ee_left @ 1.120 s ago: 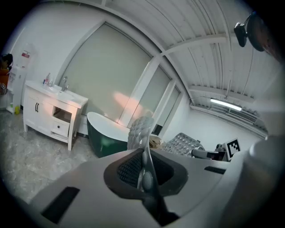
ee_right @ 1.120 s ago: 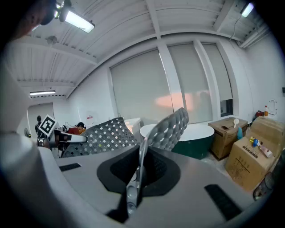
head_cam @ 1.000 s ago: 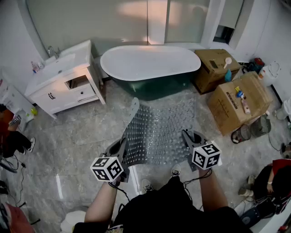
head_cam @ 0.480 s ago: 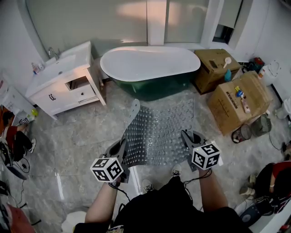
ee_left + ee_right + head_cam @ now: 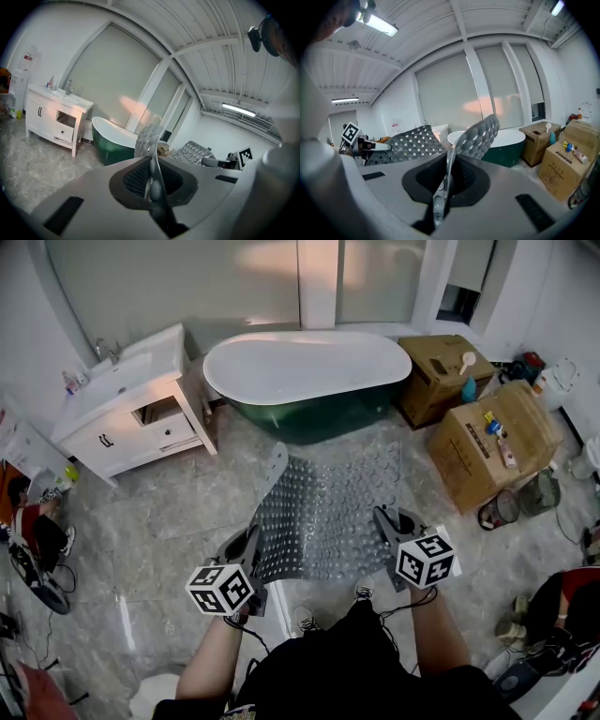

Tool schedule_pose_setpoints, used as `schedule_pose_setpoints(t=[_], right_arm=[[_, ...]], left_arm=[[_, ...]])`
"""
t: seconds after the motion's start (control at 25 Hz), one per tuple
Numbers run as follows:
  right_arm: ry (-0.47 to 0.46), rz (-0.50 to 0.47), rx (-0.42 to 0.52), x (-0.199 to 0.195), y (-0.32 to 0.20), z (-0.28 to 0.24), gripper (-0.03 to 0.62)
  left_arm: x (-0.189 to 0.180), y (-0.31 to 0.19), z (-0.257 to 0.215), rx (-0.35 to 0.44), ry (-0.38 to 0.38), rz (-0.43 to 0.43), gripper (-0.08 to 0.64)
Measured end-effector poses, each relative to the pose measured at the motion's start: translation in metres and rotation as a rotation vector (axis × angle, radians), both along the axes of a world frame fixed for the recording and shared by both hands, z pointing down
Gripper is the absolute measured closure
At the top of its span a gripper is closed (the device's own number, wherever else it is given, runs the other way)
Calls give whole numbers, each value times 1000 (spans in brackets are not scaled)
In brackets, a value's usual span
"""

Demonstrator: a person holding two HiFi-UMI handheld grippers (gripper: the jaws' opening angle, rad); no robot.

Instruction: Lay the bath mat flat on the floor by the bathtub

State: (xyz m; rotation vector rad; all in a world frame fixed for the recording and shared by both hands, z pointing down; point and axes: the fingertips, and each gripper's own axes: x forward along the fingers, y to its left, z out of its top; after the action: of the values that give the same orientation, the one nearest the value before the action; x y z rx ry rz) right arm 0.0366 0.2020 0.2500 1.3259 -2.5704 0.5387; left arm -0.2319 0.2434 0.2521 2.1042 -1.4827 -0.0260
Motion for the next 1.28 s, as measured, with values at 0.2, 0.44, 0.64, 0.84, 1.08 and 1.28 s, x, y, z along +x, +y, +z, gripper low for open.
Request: schedule_pose_setpoints(t=[0.2,0.44,0.64,0.84,1.08,1.28], right_arm=[[-4,-7,-10,9,-6,6,561],[-8,-22,-20,26,-23,9,561],[-12,-42,-29,45,-42,14,561],[-14,-72,-39,65,-68,19,561],[-13,-121,-55,91,-106,26,561],[-14,-163,-56,112,-135,31,561]], left_arm=[[9,-5,4,-8,0,-10,529],[25,-16,6,-21,-7,-22,529],[45,-31,9,-30,-12,-41,529],[67,-50,14,-41,-15,-66,529],[98,-80,16,-52,-19,-105,529],[123,-102,20,-51,-20,-144,529]])
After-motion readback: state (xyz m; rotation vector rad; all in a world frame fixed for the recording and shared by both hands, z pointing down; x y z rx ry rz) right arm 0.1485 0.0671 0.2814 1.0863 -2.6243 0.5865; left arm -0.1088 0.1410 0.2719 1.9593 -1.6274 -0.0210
